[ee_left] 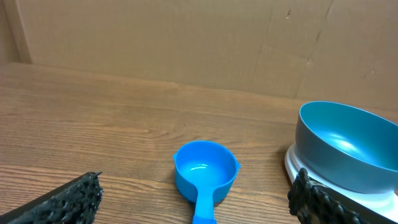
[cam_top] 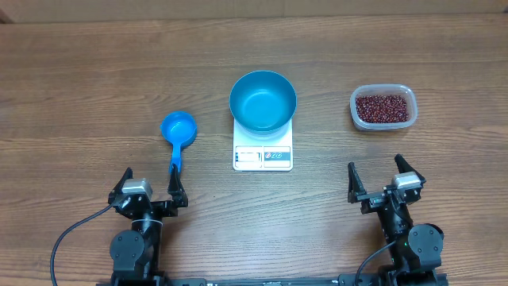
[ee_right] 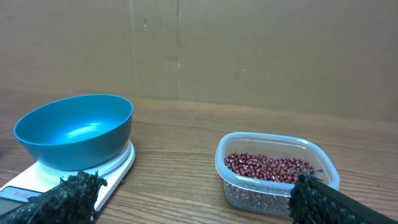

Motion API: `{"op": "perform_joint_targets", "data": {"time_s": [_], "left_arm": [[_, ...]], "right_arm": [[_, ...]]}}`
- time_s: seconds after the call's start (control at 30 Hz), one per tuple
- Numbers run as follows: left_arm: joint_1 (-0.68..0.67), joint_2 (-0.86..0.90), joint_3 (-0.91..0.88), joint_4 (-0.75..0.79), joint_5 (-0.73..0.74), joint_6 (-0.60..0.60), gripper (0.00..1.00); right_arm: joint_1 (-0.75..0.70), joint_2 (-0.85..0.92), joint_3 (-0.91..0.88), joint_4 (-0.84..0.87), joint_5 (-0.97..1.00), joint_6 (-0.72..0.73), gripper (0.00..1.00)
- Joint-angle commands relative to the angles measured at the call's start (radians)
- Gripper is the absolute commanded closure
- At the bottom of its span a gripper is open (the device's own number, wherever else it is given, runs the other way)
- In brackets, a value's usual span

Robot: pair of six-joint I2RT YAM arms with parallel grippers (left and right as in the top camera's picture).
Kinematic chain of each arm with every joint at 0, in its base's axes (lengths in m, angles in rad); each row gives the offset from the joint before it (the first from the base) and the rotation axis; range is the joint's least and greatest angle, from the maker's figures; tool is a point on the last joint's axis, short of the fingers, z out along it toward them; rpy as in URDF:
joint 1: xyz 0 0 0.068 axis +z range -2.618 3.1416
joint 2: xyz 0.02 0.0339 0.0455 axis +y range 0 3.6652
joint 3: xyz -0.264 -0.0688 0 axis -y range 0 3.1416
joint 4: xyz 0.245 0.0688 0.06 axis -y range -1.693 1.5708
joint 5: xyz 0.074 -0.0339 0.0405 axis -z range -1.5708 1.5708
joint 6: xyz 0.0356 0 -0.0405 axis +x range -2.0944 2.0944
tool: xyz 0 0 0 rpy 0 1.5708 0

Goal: Scoop item into bowl and weigh 150g on scale

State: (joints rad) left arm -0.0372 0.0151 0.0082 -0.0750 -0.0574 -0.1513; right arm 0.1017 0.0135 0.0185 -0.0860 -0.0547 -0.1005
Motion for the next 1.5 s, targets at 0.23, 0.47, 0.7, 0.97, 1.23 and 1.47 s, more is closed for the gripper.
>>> {"op": "perform_joint_targets", "data": {"time_s": [0.23,0.47,0.7,0.97,1.23,1.47], "left_arm": [[0.005,-0.004,0.085,-0.051,-0.030,0.171,0.00],[0.005,0.164,0.318,-0.172,-0.054,0.212,0.00],[0.005,0.516,0.649,-0.257,-0.053,0.217,0.00],[0.005,1.089,1.340,-0.779,-0.008,0.280,0.01],[0.006,1.537,1.791,-1.202,0.006,0.315,0.00],[0.006,1.740,1.814,-1.238,0.006,0.308,0.00]], "right_arm": [[0.002,-0.011,-0.011,0.005,0.000,0.002,0.00],[0.002,-0.011,-0.011,0.005,0.000,0.002,0.00],[0.002,-0.011,-0.011,0.005,0.000,0.002,0.00],[0.002,-0.011,-0.011,0.005,0.000,0.002,0.00],[0.002,-0.011,-0.011,0.005,0.000,0.002,0.00],[0.002,-0.011,-0.011,0.005,0.000,0.002,0.00]]}}
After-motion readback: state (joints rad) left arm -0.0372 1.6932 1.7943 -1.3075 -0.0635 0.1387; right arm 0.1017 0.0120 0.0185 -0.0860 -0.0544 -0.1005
